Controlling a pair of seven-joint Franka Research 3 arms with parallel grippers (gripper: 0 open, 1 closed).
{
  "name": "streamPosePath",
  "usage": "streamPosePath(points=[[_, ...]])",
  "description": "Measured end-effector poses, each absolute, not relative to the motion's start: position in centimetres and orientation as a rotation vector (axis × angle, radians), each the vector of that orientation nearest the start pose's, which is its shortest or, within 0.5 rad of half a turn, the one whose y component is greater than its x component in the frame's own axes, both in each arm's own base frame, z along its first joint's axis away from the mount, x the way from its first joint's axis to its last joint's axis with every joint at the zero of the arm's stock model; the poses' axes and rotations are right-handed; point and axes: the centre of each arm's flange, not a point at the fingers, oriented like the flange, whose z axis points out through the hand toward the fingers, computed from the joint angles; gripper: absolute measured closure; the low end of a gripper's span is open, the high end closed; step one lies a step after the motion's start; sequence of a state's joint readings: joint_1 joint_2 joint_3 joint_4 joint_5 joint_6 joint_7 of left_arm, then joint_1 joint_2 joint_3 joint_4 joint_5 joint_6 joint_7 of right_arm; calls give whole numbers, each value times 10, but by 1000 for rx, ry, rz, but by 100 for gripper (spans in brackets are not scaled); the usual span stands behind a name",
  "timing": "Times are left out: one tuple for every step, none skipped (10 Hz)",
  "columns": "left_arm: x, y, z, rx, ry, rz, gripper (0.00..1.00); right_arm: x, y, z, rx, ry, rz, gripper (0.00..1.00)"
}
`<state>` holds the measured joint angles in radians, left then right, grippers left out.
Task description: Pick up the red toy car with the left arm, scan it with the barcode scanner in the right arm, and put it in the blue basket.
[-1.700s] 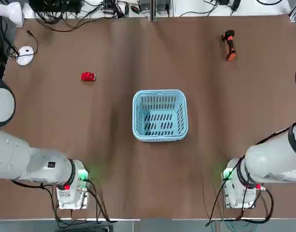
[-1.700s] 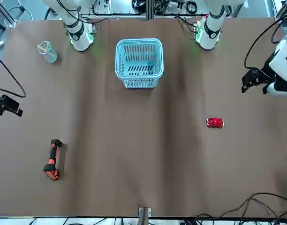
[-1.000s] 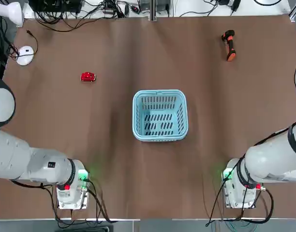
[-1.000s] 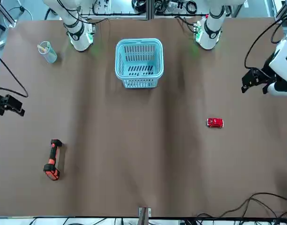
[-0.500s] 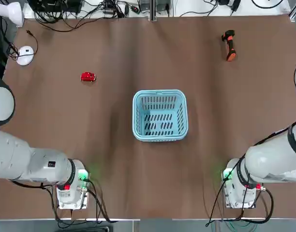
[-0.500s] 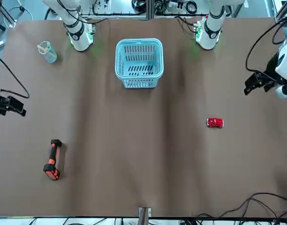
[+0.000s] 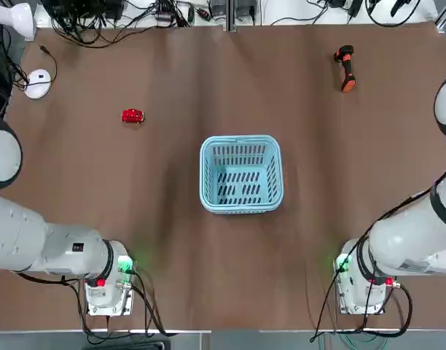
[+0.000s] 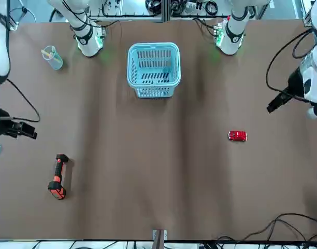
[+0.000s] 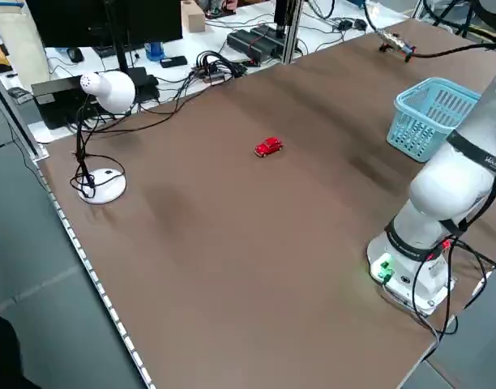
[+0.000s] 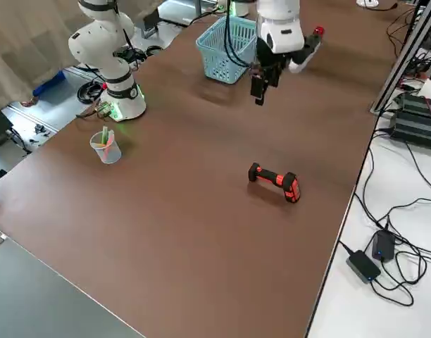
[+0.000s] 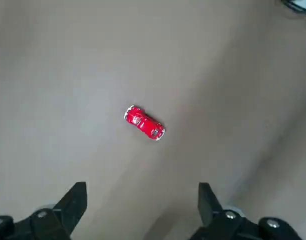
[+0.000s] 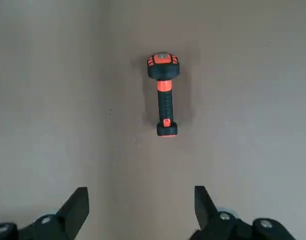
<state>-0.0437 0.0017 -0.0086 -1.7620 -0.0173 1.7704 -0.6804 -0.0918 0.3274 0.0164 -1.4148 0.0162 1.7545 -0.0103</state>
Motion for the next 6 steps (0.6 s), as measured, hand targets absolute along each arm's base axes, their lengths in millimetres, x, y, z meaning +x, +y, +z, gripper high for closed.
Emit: streamPosePath(points=[[563,-27,526,-2959,-1099,12,0,668,-51,497,-3118,111,-23,6],[562,-23,508,-2912,-1214,17,0,675,-54,477,-3117,116,-15,5],[560,-21,493,-2858,-1330,24,0,682,-57,457,-3115,124,-13,5],[557,-20,475,-2804,-1431,34,0,690,-60,437,-3115,130,-19,5],[554,-19,456,-2755,-1518,39,0,697,-61,416,-3114,133,-26,5],[552,-18,436,-2695,-1607,55,0,704,-62,392,-3114,136,-38,5]])
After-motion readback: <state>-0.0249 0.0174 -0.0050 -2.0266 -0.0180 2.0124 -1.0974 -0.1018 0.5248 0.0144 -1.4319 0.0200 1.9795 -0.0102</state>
